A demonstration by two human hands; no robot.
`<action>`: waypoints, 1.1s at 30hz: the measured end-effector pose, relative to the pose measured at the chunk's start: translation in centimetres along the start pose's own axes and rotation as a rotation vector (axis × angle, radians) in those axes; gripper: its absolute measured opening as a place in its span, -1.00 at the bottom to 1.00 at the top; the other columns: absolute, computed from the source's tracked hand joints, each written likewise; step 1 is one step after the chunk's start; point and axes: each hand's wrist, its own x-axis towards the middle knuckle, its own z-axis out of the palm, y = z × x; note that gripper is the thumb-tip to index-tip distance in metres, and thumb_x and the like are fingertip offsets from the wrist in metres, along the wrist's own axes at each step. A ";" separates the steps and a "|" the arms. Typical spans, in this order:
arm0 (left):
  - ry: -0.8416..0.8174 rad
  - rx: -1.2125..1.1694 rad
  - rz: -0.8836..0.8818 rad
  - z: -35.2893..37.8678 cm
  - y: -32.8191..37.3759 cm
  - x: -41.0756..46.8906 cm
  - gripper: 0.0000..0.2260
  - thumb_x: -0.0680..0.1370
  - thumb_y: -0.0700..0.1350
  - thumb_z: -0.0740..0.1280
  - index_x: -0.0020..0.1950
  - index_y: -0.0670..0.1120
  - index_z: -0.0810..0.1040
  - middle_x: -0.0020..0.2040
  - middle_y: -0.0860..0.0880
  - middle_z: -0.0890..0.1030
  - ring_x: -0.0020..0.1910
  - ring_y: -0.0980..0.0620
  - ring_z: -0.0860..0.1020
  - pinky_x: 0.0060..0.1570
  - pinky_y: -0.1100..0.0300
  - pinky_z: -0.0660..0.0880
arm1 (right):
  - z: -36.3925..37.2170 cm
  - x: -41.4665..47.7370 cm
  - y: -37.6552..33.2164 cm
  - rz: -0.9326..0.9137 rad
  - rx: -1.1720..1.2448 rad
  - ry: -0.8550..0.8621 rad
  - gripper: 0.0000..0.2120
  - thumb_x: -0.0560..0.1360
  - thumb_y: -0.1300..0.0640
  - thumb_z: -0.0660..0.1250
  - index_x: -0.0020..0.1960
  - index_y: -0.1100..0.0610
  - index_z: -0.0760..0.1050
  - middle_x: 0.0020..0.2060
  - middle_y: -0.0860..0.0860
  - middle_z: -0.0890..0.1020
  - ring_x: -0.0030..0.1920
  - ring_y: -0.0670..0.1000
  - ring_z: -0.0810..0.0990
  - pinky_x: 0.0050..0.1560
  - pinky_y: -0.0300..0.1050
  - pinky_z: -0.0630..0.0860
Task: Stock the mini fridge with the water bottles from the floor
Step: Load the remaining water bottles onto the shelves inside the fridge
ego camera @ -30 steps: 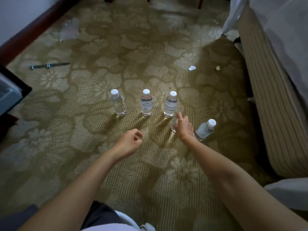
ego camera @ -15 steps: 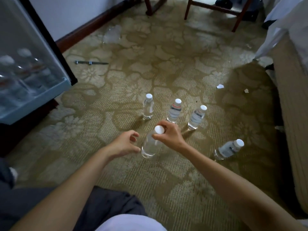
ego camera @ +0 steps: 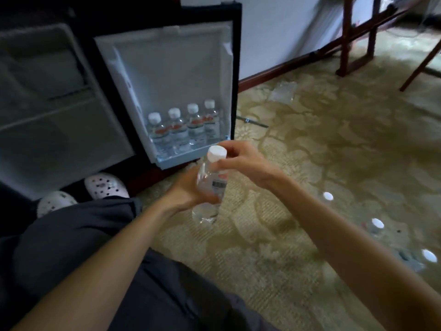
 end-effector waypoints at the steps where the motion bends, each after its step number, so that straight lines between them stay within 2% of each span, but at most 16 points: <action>1: 0.063 -0.038 -0.028 -1.5 -0.6 0.1 -0.64 0.26 -0.20 0.54 -0.15 0.09 0.45 -0.21 0.12 0.54 -0.19 0.13 0.51 -0.20 0.25 0.42 | 0.4 1.2 -0.6 0.003 0.077 -0.019 -0.88 0.40 0.31 0.33 -0.12 0.14 0.56 -0.21 0.25 0.56 -0.17 0.05 0.50 -0.05 -0.12 0.41; 2: 0.127 -0.098 -0.069 -2.8 -1.3 0.2 -0.66 0.25 -0.20 0.55 -0.11 0.03 0.50 -0.18 0.08 0.58 -0.16 0.10 0.54 -0.18 0.25 0.44 | 0.8 2.4 -0.9 0.014 0.169 -0.025 -0.84 0.43 0.34 0.26 -0.08 0.14 0.55 -0.21 0.25 0.54 -0.18 0.06 0.49 -0.05 -0.10 0.42; 4: 0.252 -0.215 -0.117 -5.3 -2.5 0.3 -0.64 0.23 -0.18 0.57 -0.03 -0.04 0.57 -0.12 0.03 0.64 -0.13 0.07 0.59 -0.13 0.25 0.49 | 2.1 4.2 -0.7 0.046 0.241 -0.038 -0.73 0.47 0.46 0.15 -0.03 0.15 0.47 -0.25 0.09 0.52 -0.23 -0.03 0.51 -0.11 -0.17 0.45; 7: 0.397 -0.330 -0.124 -8.9 -3.7 0.4 -0.65 0.24 -0.13 0.57 -0.03 -0.06 0.60 -0.12 0.03 0.67 -0.13 0.07 0.63 -0.12 0.23 0.54 | 5.1 6.2 0.0 0.116 0.049 -0.174 -0.66 0.45 0.49 0.19 0.13 0.18 0.36 -0.14 0.00 0.51 -0.15 -0.10 0.52 -0.19 -0.29 0.50; 9: 0.490 -0.437 -0.140 -11.2 -4.2 0.8 -0.71 0.29 -0.16 0.54 -0.03 -0.07 0.60 -0.17 0.05 0.66 -0.17 0.08 0.63 -0.18 0.26 0.56 | 7.6 7.8 -0.1 0.136 -0.060 -0.253 -0.55 0.41 0.48 0.24 0.24 0.19 0.30 -0.04 -0.01 0.48 -0.04 -0.08 0.51 -0.18 -0.28 0.53; 11: 0.564 -0.485 -0.181 -13.5 -4.9 1.1 -0.73 0.32 -0.14 0.52 -0.02 -0.08 0.60 -0.19 0.06 0.65 -0.22 0.12 0.62 -0.30 0.30 0.54 | 9.7 9.7 -0.9 0.098 -0.160 -0.267 -0.45 0.37 0.44 0.33 0.29 0.18 0.26 0.07 0.02 0.46 0.07 -0.03 0.47 -0.09 -0.22 0.53; 14: 0.644 -0.533 -0.264 -16.7 -6.2 1.4 -0.59 0.32 -0.05 0.51 0.10 -0.11 0.52 -0.07 -0.04 0.66 -0.14 0.04 0.64 -0.20 0.12 0.60 | 12.4 13.1 -2.4 -0.011 -0.413 -0.274 -0.36 0.34 0.28 0.44 0.32 0.17 0.21 0.11 0.04 0.47 0.09 -0.01 0.48 -0.05 -0.23 0.51; 16: 0.673 -0.593 -0.284 -18.7 -7.1 1.7 -0.54 0.33 -0.03 0.51 0.15 -0.13 0.48 -0.03 -0.09 0.65 -0.10 -0.02 0.65 -0.20 0.08 0.61 | 14.5 15.4 -3.5 -0.060 -0.529 -0.249 -0.34 0.32 0.18 0.49 0.30 0.18 0.23 0.13 0.08 0.50 0.11 0.05 0.51 0.03 -0.13 0.50; 18: 0.675 -0.663 -0.295 -20.6 -7.5 1.9 -0.53 0.35 -0.01 0.50 0.16 -0.17 0.46 -0.07 -0.10 0.64 -0.17 -0.01 0.63 -0.25 0.09 0.61 | 16.6 17.5 -4.6 -0.102 -0.577 -0.178 -0.36 0.31 0.12 0.50 0.26 0.20 0.24 0.09 0.09 0.51 0.09 0.08 0.52 0.02 -0.08 0.50; 20: 0.657 -0.712 -0.308 -22.5 -8.0 2.2 -0.56 0.38 0.02 0.47 0.14 -0.17 0.46 -0.14 -0.08 0.61 -0.23 0.02 0.59 -0.21 0.08 0.61 | 18.5 19.6 -5.5 -0.126 -0.562 -0.115 -0.37 0.32 0.11 0.48 0.23 0.20 0.20 0.00 0.06 0.49 0.03 0.09 0.54 -0.04 -0.05 0.52; 22: 0.618 -0.741 -0.312 -24.7 -8.7 2.7 -0.62 0.41 0.04 0.43 0.11 -0.14 0.48 -0.08 -0.10 0.62 -0.12 -0.04 0.60 -0.09 0.03 0.59 | 20.0 21.9 -5.9 -0.106 -0.476 -0.073 -0.39 0.32 0.13 0.47 0.22 0.17 0.20 -0.03 0.03 0.49 0.00 0.08 0.55 -0.04 -0.02 0.53; 24: 0.615 -0.755 -0.284 -27.1 -9.3 3.1 -0.75 0.48 0.02 0.37 0.03 -0.09 0.46 -0.04 -0.10 0.58 -0.04 -0.09 0.58 -0.11 0.02 0.58 | 21.0 24.2 -6.1 -0.034 -0.332 -0.040 -0.45 0.31 0.15 0.46 0.17 0.12 0.23 -0.01 0.01 0.52 0.02 0.06 0.56 0.01 -0.04 0.54; 26: 0.622 -0.754 -0.243 -29.4 -10.1 3.6 -0.77 0.53 -0.01 0.30 0.11 -0.08 0.42 0.06 -0.09 0.52 0.03 -0.13 0.57 -0.15 -0.01 0.60 | 21.8 27.2 -6.3 0.055 -0.210 -0.002 -0.51 0.30 0.18 0.46 0.13 0.12 0.29 -0.01 -0.01 0.54 0.06 0.03 0.56 0.03 -0.09 0.53; 29: 0.628 -0.671 -0.222 -31.7 -12.1 4.2 -0.68 0.58 -0.06 0.22 0.31 -0.11 0.34 0.16 -0.11 0.49 0.05 -0.14 0.59 -0.11 0.02 0.60 | 22.9 31.5 -6.8 0.089 -0.246 -0.026 -0.51 0.27 0.24 0.42 0.18 0.20 0.43 0.02 0.07 0.60 0.09 0.06 0.57 0.10 -0.05 0.54; 31: 0.658 -0.598 -0.254 -33.0 -13.7 4.7 -0.64 0.59 -0.10 0.21 0.37 -0.11 0.29 0.16 -0.10 0.49 0.04 -0.11 0.58 -0.08 0.06 0.58 | 23.6 33.8 -7.4 0.080 -0.227 -0.044 -0.52 0.24 0.29 0.43 0.15 0.21 0.46 -0.03 0.11 0.61 0.01 0.08 0.60 -0.08 -0.12 0.55; 33: 0.710 -0.557 -0.296 -34.4 -15.4 5.3 -0.66 0.59 -0.14 0.19 0.36 -0.11 0.29 0.16 -0.10 0.47 0.03 -0.08 0.56 -0.04 0.04 0.55 | 24.2 35.8 -8.2 0.093 -0.210 -0.045 -0.56 0.23 0.31 0.44 0.08 0.18 0.45 -0.09 0.10 0.61 -0.11 0.06 0.60 -0.26 -0.22 0.48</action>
